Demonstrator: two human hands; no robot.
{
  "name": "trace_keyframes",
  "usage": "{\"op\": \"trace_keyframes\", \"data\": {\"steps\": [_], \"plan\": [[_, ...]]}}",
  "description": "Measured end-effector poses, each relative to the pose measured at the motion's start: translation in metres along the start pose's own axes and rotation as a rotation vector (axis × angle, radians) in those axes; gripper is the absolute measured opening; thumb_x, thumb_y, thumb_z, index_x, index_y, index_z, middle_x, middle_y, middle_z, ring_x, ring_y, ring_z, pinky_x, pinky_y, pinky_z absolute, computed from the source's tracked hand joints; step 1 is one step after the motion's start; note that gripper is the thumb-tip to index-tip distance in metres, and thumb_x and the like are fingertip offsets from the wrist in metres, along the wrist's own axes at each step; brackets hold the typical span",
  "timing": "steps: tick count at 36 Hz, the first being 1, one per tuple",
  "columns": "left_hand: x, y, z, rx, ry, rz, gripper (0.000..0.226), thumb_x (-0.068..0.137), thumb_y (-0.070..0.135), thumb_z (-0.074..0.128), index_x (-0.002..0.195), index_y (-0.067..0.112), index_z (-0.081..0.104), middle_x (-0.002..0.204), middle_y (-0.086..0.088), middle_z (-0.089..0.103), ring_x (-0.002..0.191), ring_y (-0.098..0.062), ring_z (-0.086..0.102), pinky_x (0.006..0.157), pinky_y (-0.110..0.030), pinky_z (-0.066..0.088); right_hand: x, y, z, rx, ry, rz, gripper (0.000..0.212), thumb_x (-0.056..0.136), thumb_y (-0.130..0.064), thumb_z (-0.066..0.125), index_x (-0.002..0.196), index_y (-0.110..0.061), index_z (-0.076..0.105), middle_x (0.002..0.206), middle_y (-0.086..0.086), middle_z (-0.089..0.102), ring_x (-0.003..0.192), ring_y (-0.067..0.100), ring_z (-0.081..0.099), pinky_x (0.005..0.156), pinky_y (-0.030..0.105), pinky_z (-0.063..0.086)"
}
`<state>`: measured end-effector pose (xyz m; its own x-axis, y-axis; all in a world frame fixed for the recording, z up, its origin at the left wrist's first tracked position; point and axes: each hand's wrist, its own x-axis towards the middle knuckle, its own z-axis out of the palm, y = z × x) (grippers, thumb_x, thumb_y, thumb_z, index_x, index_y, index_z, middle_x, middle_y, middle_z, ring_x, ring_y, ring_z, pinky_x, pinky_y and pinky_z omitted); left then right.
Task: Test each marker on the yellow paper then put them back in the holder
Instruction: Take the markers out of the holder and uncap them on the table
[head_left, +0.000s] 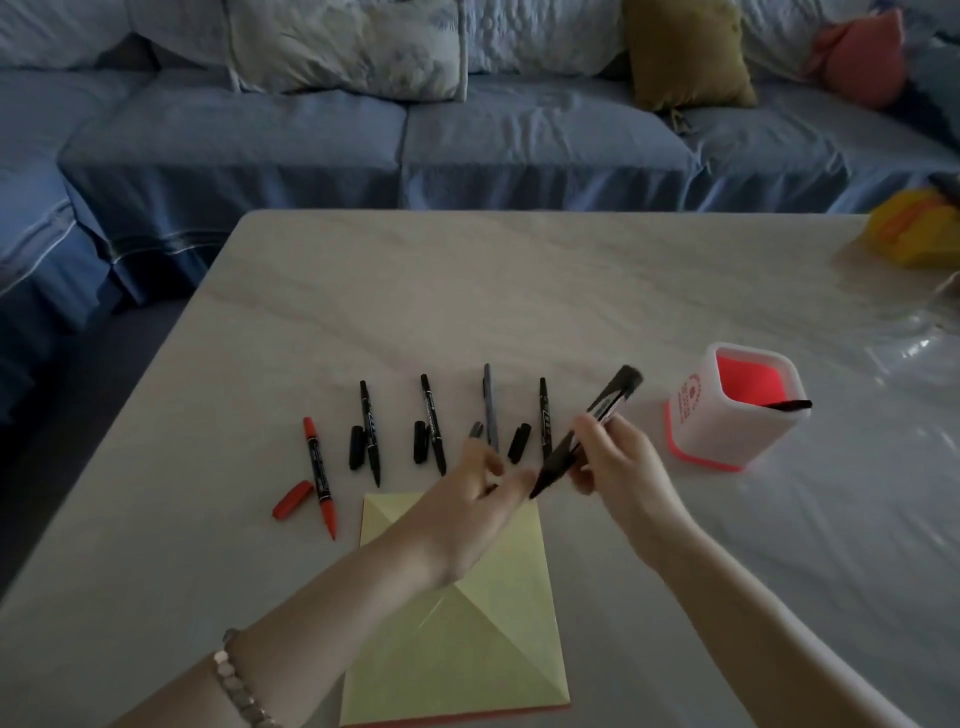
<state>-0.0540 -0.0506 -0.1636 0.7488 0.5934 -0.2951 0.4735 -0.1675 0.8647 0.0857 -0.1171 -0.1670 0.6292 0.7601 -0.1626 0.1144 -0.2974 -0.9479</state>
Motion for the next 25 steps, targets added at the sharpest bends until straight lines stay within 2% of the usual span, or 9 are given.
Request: {"op": "trace_keyframes", "data": {"steps": [3,6,9,12,16,19,22,23,25], "plan": [[-0.005,-0.011,-0.007,-0.016,0.117,-0.02,0.009,0.098,0.022,0.032,0.106,0.02,0.035,0.067,0.001,0.038,0.053,-0.007,0.033,0.048,-0.017,0.029,0.022,0.0,-0.024,-0.437,-0.013,0.0,0.04,0.09,-0.029,0.047,0.053,-0.015,0.043,0.042,-0.004,0.047,0.03,0.005,0.04,0.041,0.021,0.033],[-0.01,-0.02,-0.011,0.012,0.154,-0.002,0.022,0.098,0.014,0.031,0.119,0.021,0.032,0.083,0.002,0.05,0.045,-0.002,0.034,0.042,-0.013,0.03,0.045,0.007,-0.035,-0.714,-0.088,0.073,0.041,0.089,-0.033,0.05,0.054,-0.012,0.045,0.05,0.002,0.048,0.048,0.018,0.048,0.048,0.028,0.036],[-0.01,-0.024,-0.01,0.024,0.197,0.004,0.035,0.098,0.016,0.037,0.131,0.023,0.027,0.1,0.024,0.046,0.058,0.005,0.04,0.051,-0.003,0.037,0.062,0.015,-0.032,-0.886,-0.078,0.131,0.041,0.089,-0.031,0.052,0.057,-0.01,0.039,0.056,0.004,0.043,0.056,0.024,0.046,0.045,0.027,0.032],[-0.006,-0.025,-0.01,0.062,0.298,0.025,0.038,0.094,0.021,0.048,0.13,0.021,0.037,0.111,0.018,0.047,0.084,0.007,0.047,0.066,0.0,0.036,0.067,0.025,-0.03,-1.052,-0.055,0.151,0.035,0.091,-0.03,0.051,0.066,-0.008,0.04,0.059,0.002,0.036,0.053,0.017,0.04,0.044,0.025,0.029],[0.007,-0.019,-0.003,0.176,0.327,0.104,0.021,0.088,0.023,0.059,0.109,0.02,0.058,0.105,0.008,0.06,0.09,0.001,0.054,0.074,-0.004,0.042,0.065,0.039,-0.034,-1.028,-0.001,0.144,0.027,0.089,-0.027,0.053,0.072,-0.009,0.04,0.067,0.002,0.042,0.069,0.024,0.047,0.053,0.025,0.036],[0.024,-0.006,0.017,0.243,0.33,0.151,0.022,0.087,0.024,0.06,0.108,0.016,0.06,0.108,0.003,0.055,0.094,-0.01,0.055,0.084,-0.018,0.043,0.056,0.04,-0.038,-0.967,0.031,0.124,0.029,0.089,-0.037,0.053,0.086,-0.009,0.043,0.065,0.001,0.04,0.075,0.029,0.053,0.06,0.029,0.037],[0.047,0.006,0.038,0.366,0.286,0.165,0.024,0.09,0.026,0.055,0.109,0.012,0.059,0.109,-0.002,0.052,0.099,-0.02,0.054,0.085,-0.027,0.041,0.037,0.029,-0.05,-0.884,0.088,0.054,0.037,0.089,-0.041,0.051,0.104,-0.006,0.052,0.09,0.01,0.057,0.094,0.034,0.058,0.069,0.031,0.042],[0.056,0.008,0.044,0.432,0.267,0.168,0.023,0.091,0.027,0.053,0.107,0.011,0.059,0.108,-0.004,0.053,0.1,-0.022,0.053,0.085,-0.03,0.04,0.03,0.024,-0.056,-0.844,0.132,0.025,0.038,0.089,-0.038,0.052,0.108,-0.005,0.053,0.095,0.013,0.061,0.095,0.035,0.059,0.073,0.033,0.046],[0.074,0.011,0.056,0.567,0.253,0.177,0.023,0.093,0.028,0.049,0.102,0.01,0.058,0.106,-0.006,0.054,0.103,-0.024,0.05,0.084,-0.032,0.039,0.015,0.013,-0.072,-0.79,0.22,-0.074,0.032,0.088,-0.032,0.055,0.109,-0.008,0.056,0.09,0.011,0.065,0.086,0.033,0.06,0.072,0.033,0.048]]}}
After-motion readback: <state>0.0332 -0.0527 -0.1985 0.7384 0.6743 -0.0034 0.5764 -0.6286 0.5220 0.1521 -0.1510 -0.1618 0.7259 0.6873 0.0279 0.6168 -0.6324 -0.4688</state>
